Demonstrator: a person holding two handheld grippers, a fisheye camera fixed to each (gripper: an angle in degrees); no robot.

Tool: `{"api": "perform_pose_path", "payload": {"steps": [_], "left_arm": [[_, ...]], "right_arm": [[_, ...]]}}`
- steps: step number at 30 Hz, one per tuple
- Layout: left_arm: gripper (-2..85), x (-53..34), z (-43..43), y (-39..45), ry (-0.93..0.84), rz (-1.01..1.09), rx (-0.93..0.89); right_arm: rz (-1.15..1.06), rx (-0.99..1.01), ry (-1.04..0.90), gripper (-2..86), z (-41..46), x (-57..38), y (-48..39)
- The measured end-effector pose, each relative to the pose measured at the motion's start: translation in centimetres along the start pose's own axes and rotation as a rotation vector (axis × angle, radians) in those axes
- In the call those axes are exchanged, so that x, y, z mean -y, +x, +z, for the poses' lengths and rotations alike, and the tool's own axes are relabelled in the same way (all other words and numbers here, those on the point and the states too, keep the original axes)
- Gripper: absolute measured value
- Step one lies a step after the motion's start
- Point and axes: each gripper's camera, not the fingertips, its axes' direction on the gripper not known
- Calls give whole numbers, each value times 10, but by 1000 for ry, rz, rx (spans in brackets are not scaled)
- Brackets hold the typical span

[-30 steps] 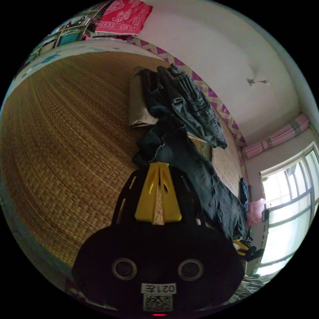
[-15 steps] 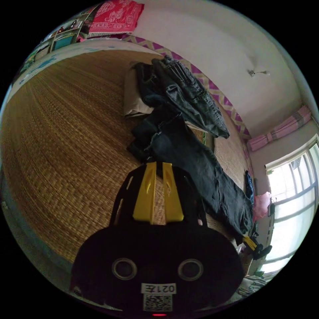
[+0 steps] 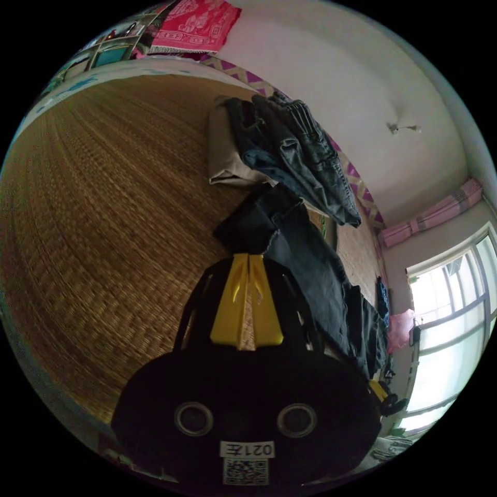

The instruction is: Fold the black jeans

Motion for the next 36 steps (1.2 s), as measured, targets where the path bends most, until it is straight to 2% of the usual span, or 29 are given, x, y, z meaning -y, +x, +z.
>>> {"api": "perform_pose_path", "payload": {"steps": [3,7,14,16,20,24,28,32,36], "left_arm": [[-5,-7,-15,-13,90,-46,-23],[34,-14,-27,-22,124,-56,-92],[86,-11,-31,-14,153,53,-9],[86,-4,-26,-12,143,73,2],[4,6,-11,-5,67,78,144],[-7,-1,-27,-12,157,41,91],[-2,-3,-15,-30,93,-19,68],[55,-10,-28,-39,140,-9,-19],[108,-24,-30,-48,75,-56,-190]], "right_arm": [[-87,-111,-48,-10,13,-6,-28],[-147,-152,-83,-10,3,-12,-37],[114,4,0,-10,-40,-33,14],[142,-7,-9,-10,-40,-41,21],[173,-3,-30,-10,-37,-60,25],[199,7,-25,-10,-37,-78,28],[229,25,-22,-10,-32,-92,34],[273,62,2,-10,-32,-109,46],[312,79,15,-10,-33,-130,54]]}}
